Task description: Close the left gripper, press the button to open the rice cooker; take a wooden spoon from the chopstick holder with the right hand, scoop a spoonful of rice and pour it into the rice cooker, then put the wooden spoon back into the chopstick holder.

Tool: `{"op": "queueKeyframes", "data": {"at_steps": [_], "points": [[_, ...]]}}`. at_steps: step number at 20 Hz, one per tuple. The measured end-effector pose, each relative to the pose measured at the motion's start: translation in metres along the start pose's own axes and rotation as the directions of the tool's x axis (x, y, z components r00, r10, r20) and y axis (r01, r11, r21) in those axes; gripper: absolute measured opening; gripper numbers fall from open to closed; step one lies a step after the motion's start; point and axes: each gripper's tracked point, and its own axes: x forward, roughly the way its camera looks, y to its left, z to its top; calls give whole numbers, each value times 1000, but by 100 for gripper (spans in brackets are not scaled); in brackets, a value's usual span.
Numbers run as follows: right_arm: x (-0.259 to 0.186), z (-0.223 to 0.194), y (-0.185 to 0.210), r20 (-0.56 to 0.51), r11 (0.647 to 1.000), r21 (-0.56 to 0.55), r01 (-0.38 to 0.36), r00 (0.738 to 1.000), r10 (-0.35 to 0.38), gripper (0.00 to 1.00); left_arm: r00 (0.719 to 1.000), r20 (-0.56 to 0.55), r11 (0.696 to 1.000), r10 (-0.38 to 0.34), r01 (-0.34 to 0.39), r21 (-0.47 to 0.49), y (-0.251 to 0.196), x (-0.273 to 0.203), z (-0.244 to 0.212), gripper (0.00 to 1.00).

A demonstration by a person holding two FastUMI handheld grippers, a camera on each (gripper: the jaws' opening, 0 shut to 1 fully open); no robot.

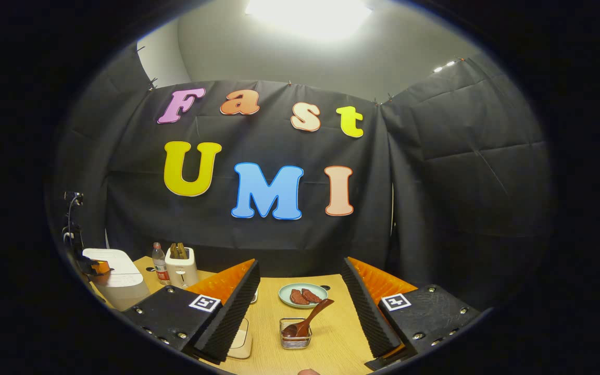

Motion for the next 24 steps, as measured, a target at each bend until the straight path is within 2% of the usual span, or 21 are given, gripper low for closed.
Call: {"op": "queueKeyframes", "data": {"at_steps": [5,8,12,16,20,24], "points": [[2,-4,-4,-5,1000,0,-4,1000,4,96,1000,16,1000,-12,12,3,-2,-4,6,10],[2,-5,-9,3,1000,-9,-9,1000,9,96,996,84,998,2,-7,58,-2,-12,39,10],[6,-4,-15,6,1000,13,-15,1000,15,96,986,160,997,43,-54,64,6,-21,85,10],[11,5,-22,39,1000,8,-30,999,30,96,962,261,991,81,-105,82,10,-48,131,10],[20,8,-27,54,998,25,-59,997,57,96,942,331,995,53,-79,67,-15,-84,156,9],[30,5,-33,53,995,54,-81,996,78,96,929,371,992,2,-48,115,-55,-124,169,13]]}}
